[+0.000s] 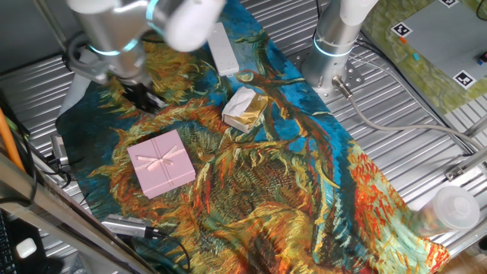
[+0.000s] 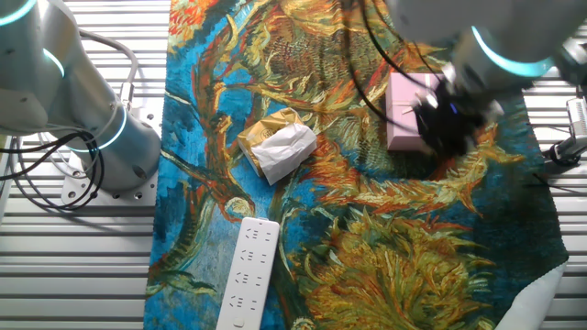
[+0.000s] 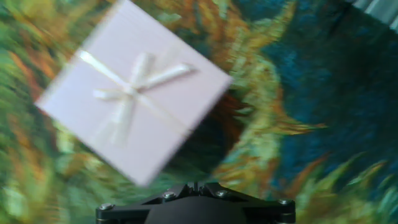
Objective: Slide the outer casing onto the gift box
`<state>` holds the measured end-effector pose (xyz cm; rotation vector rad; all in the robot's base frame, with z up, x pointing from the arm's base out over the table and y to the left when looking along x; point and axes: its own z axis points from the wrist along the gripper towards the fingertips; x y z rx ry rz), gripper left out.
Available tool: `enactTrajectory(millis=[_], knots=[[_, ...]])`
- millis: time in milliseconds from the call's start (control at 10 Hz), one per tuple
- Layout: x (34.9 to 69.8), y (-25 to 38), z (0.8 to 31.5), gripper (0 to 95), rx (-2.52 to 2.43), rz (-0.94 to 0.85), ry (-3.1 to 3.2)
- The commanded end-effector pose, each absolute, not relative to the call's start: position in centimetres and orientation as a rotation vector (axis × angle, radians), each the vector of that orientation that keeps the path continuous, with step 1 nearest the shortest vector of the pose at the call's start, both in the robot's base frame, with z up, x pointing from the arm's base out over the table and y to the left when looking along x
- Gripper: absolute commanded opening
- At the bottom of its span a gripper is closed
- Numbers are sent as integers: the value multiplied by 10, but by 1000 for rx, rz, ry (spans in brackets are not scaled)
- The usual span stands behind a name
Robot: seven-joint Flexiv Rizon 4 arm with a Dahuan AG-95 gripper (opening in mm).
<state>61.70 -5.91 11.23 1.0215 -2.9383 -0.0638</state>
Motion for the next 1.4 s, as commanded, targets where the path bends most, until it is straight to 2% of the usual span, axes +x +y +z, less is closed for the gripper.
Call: enactTrajectory(millis=[100, 500, 800, 1400], knots=[[632, -88, 104, 0, 1093, -85, -2921], [652, -111, 95, 0, 1183, -63, -2880], [651, -110, 93, 0, 1105, -5, -2895], [651, -110, 93, 0, 1081, 4, -2904]])
